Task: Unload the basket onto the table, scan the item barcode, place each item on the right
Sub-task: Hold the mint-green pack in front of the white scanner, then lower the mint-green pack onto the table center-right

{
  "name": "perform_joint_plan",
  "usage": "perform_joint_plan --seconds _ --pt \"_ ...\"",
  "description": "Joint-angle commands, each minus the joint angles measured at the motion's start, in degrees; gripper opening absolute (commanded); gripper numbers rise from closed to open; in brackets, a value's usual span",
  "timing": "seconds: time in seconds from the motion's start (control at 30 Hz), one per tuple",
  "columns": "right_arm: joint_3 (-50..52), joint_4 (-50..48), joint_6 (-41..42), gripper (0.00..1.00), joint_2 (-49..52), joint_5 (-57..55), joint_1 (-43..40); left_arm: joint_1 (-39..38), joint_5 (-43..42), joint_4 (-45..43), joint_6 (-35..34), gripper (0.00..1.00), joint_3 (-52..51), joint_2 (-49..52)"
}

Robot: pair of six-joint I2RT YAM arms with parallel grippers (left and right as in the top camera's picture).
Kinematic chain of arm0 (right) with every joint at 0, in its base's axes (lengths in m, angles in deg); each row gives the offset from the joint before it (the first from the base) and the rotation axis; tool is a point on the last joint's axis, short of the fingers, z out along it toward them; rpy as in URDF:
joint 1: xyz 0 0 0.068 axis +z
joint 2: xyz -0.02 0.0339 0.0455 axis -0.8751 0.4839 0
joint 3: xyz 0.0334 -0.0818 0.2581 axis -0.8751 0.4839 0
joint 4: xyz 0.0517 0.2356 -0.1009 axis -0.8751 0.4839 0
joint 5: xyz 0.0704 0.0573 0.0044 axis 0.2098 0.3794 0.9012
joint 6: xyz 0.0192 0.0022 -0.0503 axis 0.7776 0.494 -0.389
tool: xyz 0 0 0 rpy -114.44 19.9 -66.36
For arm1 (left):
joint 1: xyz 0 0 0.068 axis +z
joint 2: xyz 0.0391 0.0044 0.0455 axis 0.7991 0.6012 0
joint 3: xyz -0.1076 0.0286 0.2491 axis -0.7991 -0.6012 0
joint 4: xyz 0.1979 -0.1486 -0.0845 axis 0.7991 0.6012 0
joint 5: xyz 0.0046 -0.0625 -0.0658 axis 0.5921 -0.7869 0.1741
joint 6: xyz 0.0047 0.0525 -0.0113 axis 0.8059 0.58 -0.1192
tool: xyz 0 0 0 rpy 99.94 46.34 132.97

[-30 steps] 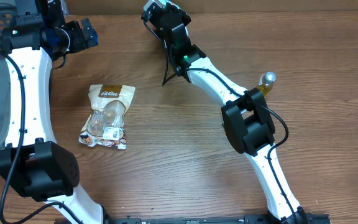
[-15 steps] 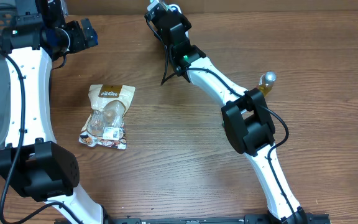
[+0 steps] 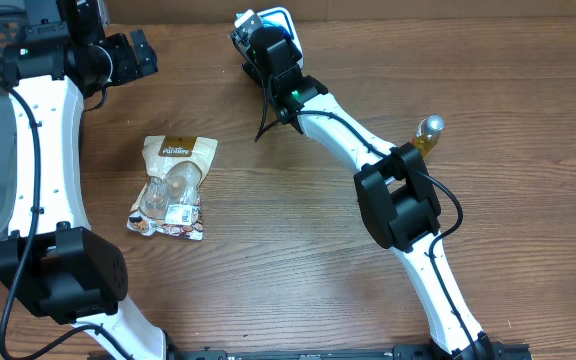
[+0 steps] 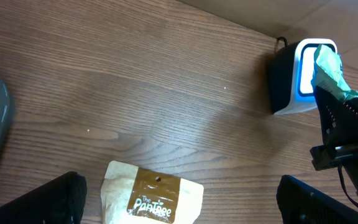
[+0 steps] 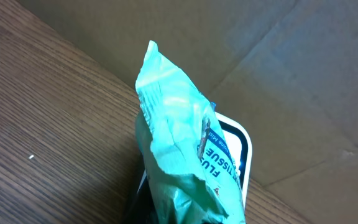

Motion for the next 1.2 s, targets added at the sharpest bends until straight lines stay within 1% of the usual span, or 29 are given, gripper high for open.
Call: perform_joint_plan --seconds 0.0,0.23,0.37,0.5,0.67,0.77,0.83,0.9,1.03,1.17 --pt "-0.42 0.02 2.19 0.04 0.13 2.69 -0.11 -0.04 0.13 0.09 -0.2 1.0 0.13 0.26" --pt "-0.46 -0.79 2.21 0.04 -5.44 2.71 -1.27 -0.04 0.13 0.09 -0.17 0.99 0.13 0.26" --pt "-0.46 3.67 6.8 0.04 -10.82 2.73 -2.1 -0.04 0.13 0.09 -0.2 0.99 0.11 0.26" --pt "-0.46 14.67 12.74 0.04 -15.98 4.7 -3.1 -0.04 0.13 0.09 -0.2 0.99 0.13 0.26" --pt "-0.46 32.22 17.14 0.04 -19.74 21.81 -4.59 -0.04 0.13 0.09 -0.17 1.0 0.13 0.26" --pt "-0.46 42.69 20.37 0.04 -19.93 32.61 -5.42 -0.04 0.13 0.09 -0.2 0.99 0.13 0.26" --pt "-0.42 51.93 20.39 0.04 -19.63 39.21 -5.97 -0.04 0.13 0.09 -0.2 1.0 0.13 0.26" --pt "-0.35 59.06 20.37 0.04 -19.17 41.27 -6.12 -0.04 0.13 0.09 -0.17 1.0 0.13 0.26" --pt "0.02 71.36 20.35 0.04 -17.9 41.24 -5.95 -0.04 0.13 0.09 -0.2 0.99 0.13 0.26" --pt "3.85 76.83 20.35 0.05 -17.81 40.57 -5.84 -0.04 0.13 0.09 -0.2 0.99 0.13 0.26"
